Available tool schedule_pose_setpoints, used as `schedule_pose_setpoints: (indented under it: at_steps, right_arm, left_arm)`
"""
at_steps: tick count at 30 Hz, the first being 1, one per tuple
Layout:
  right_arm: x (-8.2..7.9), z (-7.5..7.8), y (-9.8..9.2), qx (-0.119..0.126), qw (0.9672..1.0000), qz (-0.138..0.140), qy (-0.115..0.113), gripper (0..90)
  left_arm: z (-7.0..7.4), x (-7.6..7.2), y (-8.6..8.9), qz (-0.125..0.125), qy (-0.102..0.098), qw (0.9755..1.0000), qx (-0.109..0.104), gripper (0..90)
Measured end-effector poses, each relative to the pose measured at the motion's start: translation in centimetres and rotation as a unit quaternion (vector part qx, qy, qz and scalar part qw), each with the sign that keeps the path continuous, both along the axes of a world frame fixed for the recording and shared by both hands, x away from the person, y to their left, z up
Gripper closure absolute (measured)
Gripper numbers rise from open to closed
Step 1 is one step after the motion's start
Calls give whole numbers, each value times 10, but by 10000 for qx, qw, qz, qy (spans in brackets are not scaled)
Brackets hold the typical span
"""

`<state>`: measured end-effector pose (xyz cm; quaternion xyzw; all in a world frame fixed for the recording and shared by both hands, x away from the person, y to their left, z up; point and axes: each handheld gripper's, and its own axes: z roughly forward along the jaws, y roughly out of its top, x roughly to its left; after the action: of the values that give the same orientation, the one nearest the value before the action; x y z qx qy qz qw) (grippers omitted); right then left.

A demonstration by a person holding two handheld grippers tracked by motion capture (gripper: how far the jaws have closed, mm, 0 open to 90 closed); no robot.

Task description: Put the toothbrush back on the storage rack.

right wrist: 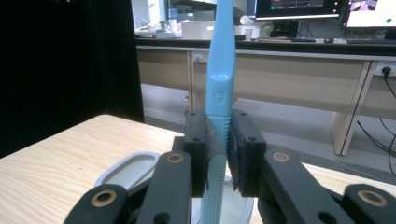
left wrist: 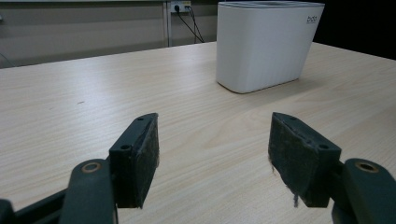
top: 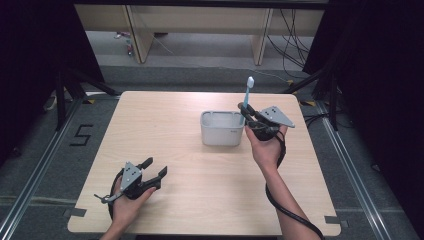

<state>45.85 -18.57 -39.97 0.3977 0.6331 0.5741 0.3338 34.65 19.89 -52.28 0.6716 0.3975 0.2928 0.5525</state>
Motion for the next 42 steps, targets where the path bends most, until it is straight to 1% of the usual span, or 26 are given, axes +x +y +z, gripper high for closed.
schedule_pose_setpoints:
  at_steps: [2, 5, 7, 11, 12, 13, 14, 16, 17, 18, 19, 20, 22, 25, 26, 27, 28, 29, 30, 34, 36, 37, 39, 40, 41, 42]
  right_arm:
    - [1, -1, 0, 40, 10000, -5, 51, 790]
    - [3, -2, 0, 12, 10000, -63, 63, 790]
    - [5, -4, 1, 32, 10000, 3, 59, 790]
    - [5, -6, 2, 51, 9999, -31, 121, 790]
    - [5, -7, 2, 11, 9999, -55, 86, 790]
    - [6, -8, 3, 1, 9999, -14, 117, 790]
    - [6, -8, 3, -51, 9999, -65, 133, 790]
    - [7, -10, 3, -12, 9999, -61, 115, 790]
    - [7, -10, 3, -15, 9998, -73, 164, 790]
    - [8, -11, 2, -67, 9999, -89, 124, 790]
    - [8, -11, 2, -59, 9998, -84, 154, 790]
    - [8, -12, 3, 19, 9996, -125, 235, 790]
    - [10, -15, 1, -86, 9997, -98, 210, 790]
    - [11, -18, 3, -52, 9997, -116, 197, 790]
    - [12, -18, 2, -144, 9997, -123, 128, 790]
    - [10, -19, 4, -29, 9995, -132, 283, 790]
    - [11, -19, 4, -14, 9996, -95, 263, 790]
    - [12, -20, 3, -135, 9998, -54, 147, 790]
    - [11, -20, 4, -105, 9996, -119, 225, 790]
    - [10, -22, 3, -64, 9994, -145, 302, 790]
    - [10, -23, 3, -124, 9995, -135, 263, 789]
    - [10, -24, 3, -117, 9995, -98, 290, 789]
    - [9, -26, 4, -88, 9993, -158, 326, 789]
    - [9, -27, 3, -126, 9993, -136, 311, 789]
    - [10, -28, 3, -92, 9994, -113, 321, 789]
    - [9, -28, 3, -120, 9993, -161, 300, 789]
  left_arm:
    - [0, 0, 0, -2, -1, 10000, 0, 333]
    - [0, 0, 0, -6, 1, 10000, 4, 333]
    - [0, 0, 0, -8, 5, 10000, 0, 333]
    - [0, 0, 0, -18, -4, 10000, 12, 331]
    - [0, 0, 0, -22, -10, 10000, 14, 331]
    - [0, 0, 0, -22, -10, 10000, 18, 331]
    - [0, 0, 0, -22, -6, 10000, 22, 331]
    - [0, 0, 0, -26, -10, 10000, 37, 332]
    - [0, 0, 0, -28, -11, 10000, 41, 332]
    - [0, 0, 0, -28, -10, 10000, 37, 331]
    - [0, 0, 0, -33, -5, 10000, 35, 332]
    - [0, 0, -1, -33, 3, 10000, 26, 332]
    - [0, 0, 0, -34, 2, 10000, 32, 332]
    - [0, 0, -1, -35, 5, 10000, 24, 333]
    - [0, 0, 0, -37, 0, 10000, 28, 333]
    - [0, 0, 0, -37, 3, 10000, 23, 333]
    - [0, 0, 0, -36, 2, 10000, 22, 333]
    - [0, 0, 0, -36, 5, 10000, 24, 333]
    - [0, 0, 0, -37, 5, 10000, 22, 333]
    - [0, 0, 0, -41, 1, 10000, 29, 332]
    - [0, 0, 0, -44, 7, 10000, 23, 332]
    - [0, 0, 0, -48, 5, 10000, 33, 333]
    - [0, 0, -1, -46, 6, 10000, 35, 333]
    - [0, 0, -1, -46, 2, 10000, 36, 333]
    - [0, 0, -1, -45, 5, 10000, 30, 333]
    - [0, 0, -1, -45, 4, 10000, 31, 333]
